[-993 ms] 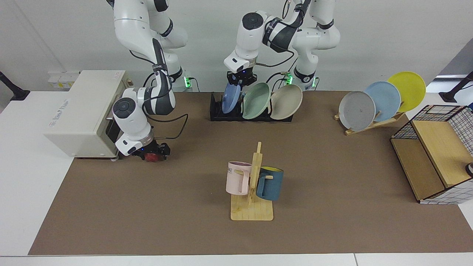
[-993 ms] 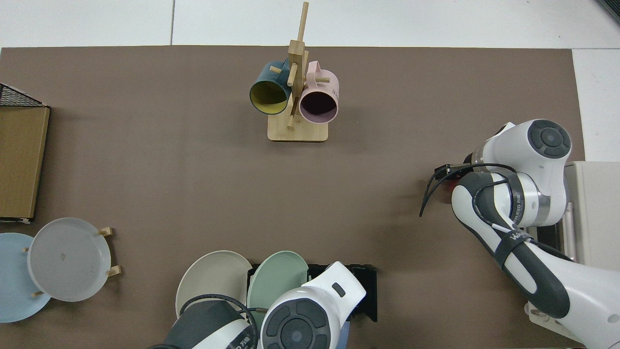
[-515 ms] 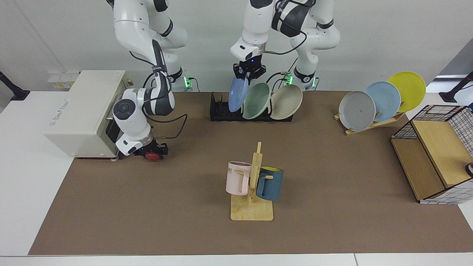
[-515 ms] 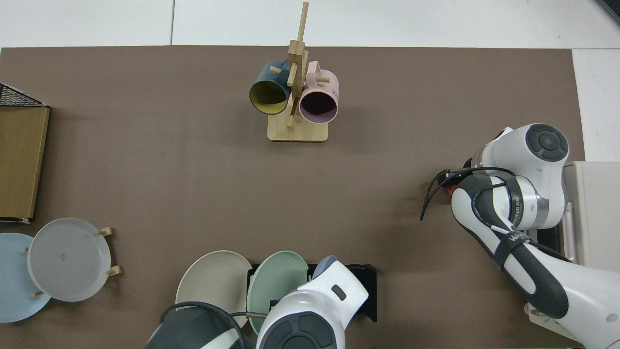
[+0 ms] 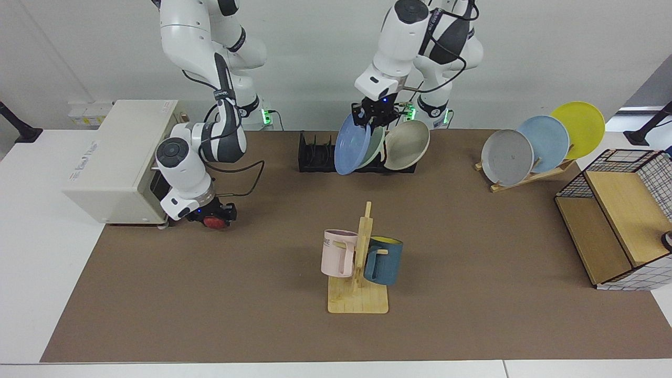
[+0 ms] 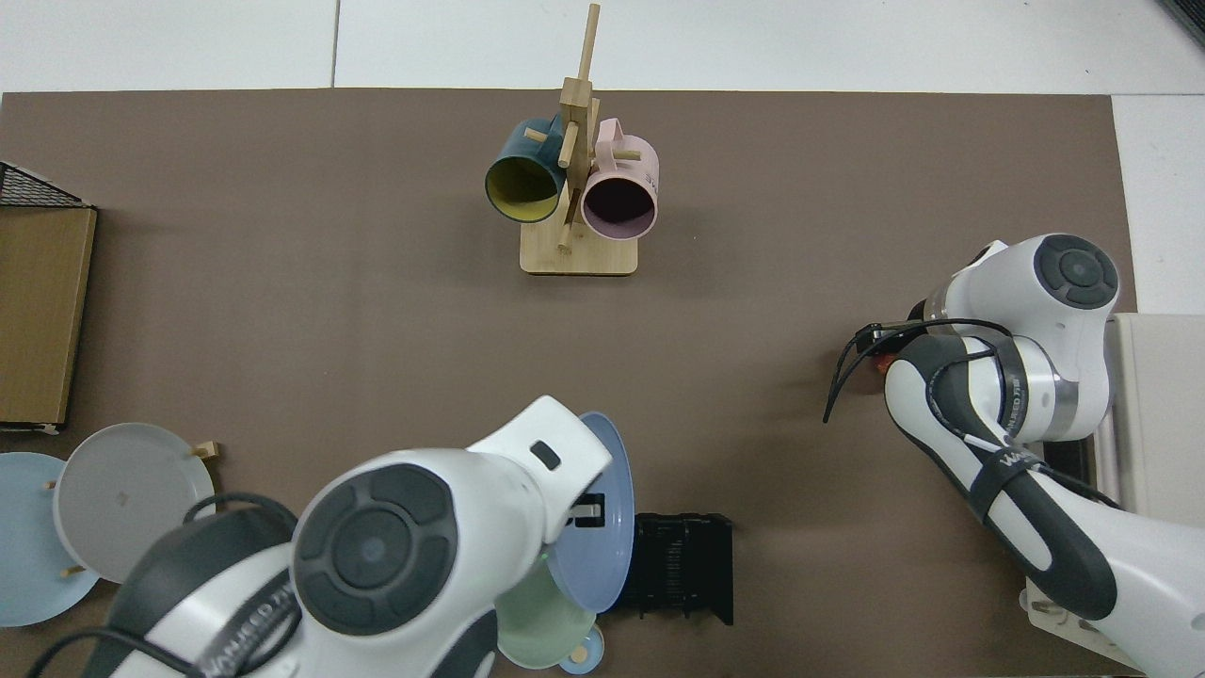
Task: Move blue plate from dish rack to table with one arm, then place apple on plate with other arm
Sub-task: 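Lift the blue plate from the rack and set it on the table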
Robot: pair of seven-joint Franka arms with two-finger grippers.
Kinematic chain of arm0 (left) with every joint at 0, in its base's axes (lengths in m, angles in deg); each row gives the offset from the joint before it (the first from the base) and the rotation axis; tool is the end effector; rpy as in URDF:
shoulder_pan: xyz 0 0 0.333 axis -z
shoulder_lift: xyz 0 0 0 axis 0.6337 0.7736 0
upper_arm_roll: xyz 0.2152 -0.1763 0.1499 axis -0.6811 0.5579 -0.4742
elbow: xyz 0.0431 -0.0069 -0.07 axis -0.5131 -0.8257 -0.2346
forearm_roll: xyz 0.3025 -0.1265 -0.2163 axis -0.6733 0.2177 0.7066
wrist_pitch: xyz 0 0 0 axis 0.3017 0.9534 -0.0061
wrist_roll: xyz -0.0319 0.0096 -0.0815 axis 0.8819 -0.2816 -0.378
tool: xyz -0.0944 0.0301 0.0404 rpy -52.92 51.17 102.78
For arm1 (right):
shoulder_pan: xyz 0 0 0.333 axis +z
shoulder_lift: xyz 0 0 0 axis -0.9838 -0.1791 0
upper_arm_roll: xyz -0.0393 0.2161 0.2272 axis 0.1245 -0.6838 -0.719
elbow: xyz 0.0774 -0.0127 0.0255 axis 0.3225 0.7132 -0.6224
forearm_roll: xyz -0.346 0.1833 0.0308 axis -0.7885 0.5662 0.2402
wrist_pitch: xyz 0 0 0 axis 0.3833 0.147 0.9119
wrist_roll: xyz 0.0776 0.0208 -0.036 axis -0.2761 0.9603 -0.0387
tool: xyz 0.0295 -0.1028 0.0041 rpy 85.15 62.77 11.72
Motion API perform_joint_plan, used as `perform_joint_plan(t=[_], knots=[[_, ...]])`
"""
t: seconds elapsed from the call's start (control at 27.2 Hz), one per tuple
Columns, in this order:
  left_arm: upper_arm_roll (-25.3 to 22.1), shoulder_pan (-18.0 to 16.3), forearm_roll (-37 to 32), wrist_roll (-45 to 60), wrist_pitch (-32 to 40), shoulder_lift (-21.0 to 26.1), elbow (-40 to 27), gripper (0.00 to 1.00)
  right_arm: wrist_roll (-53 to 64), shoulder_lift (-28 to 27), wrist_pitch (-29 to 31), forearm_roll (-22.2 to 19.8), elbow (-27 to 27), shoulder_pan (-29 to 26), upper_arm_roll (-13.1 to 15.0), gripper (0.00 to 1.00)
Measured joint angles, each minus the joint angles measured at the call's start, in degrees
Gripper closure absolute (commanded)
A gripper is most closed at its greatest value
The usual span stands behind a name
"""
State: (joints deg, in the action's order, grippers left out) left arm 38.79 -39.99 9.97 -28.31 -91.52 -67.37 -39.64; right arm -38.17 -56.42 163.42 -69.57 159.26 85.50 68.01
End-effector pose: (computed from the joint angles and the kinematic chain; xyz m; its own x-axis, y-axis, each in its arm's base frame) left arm 0.4847 -0.2419 0.5054 0.9935 -0.1134 -0.0091 -0.0984 -0.8960 0.4329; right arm 0.6025 0.0170 0.3777 0.9995 0.0296 -0.0099 0.0297 -0.9995 0.0073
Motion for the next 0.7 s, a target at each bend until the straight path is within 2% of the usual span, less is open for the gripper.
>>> perform_joint_plan(t=[0.11, 0.33, 0.55, 0.7], knots=[[-2.8, -0.4, 5.0, -9.1, 0.0, 2.1, 0.0, 1.0, 0.0, 1.7, -3.2, 0.0, -1.8, 0.2, -0.2, 1.0], [-5.1, -0.6, 10.6, -17.5, -0.7, 8.6, 0.4, 1.0, 0.0, 5.8, -7.9, 0.0, -3.1, 0.3, -0.2, 1.0], [-5.1, -1.3, 13.9, -22.2, -5.0, 16.4, 1.4, 1.0, 0.0, 11.7, -12.4, 0.1, -3.6, 0.3, -0.2, 1.0], [-5.1, -1.4, 14.0, -22.9, -8.8, 19.4, 2.4, 1.0, 0.0, 15.1, -16.9, 0.1, -5.1, 0.3, -0.2, 1.0]])
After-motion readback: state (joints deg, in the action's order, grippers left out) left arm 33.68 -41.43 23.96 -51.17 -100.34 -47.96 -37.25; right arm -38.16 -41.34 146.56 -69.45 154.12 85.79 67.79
